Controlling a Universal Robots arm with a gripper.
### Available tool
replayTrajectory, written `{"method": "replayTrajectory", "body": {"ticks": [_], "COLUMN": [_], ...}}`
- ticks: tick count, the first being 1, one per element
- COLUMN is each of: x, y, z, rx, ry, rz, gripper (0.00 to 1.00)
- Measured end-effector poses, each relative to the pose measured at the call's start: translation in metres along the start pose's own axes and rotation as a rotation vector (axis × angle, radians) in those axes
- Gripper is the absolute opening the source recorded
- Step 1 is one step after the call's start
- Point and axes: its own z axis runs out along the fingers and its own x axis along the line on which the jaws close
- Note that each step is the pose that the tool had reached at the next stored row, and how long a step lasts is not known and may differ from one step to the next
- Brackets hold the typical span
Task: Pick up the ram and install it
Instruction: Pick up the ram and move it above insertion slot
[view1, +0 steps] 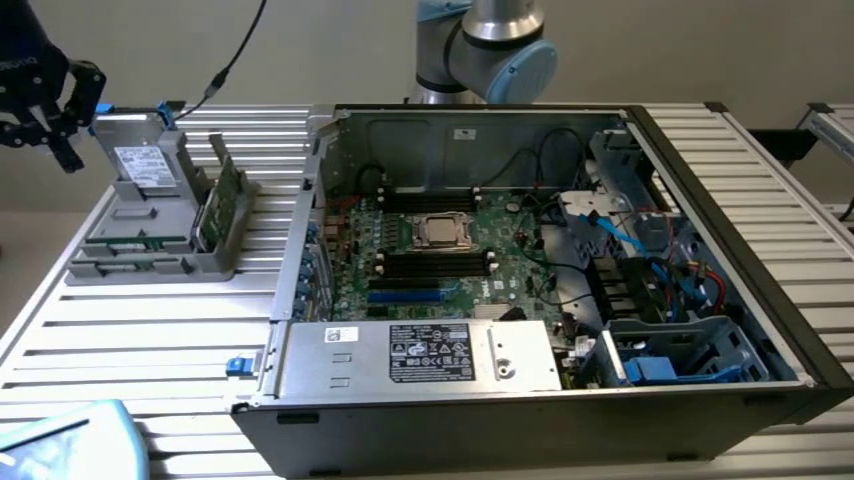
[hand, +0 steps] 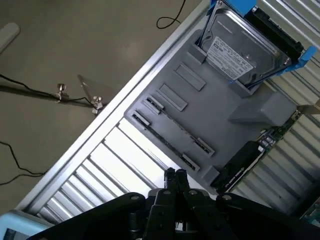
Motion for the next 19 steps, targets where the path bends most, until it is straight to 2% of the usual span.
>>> {"method": "replayTrajectory", "body": {"ticks": [13,19], "x": [0.0000,-0.0001], "y": [-0.0001,-0.0002], "z": [0.0015,0.0023], "rx": [-0.0160,-0.0262], "ry": [0.0033,0.0014], "rz": [-0.238,-0.348], "gripper": [0.11,0.11]}}
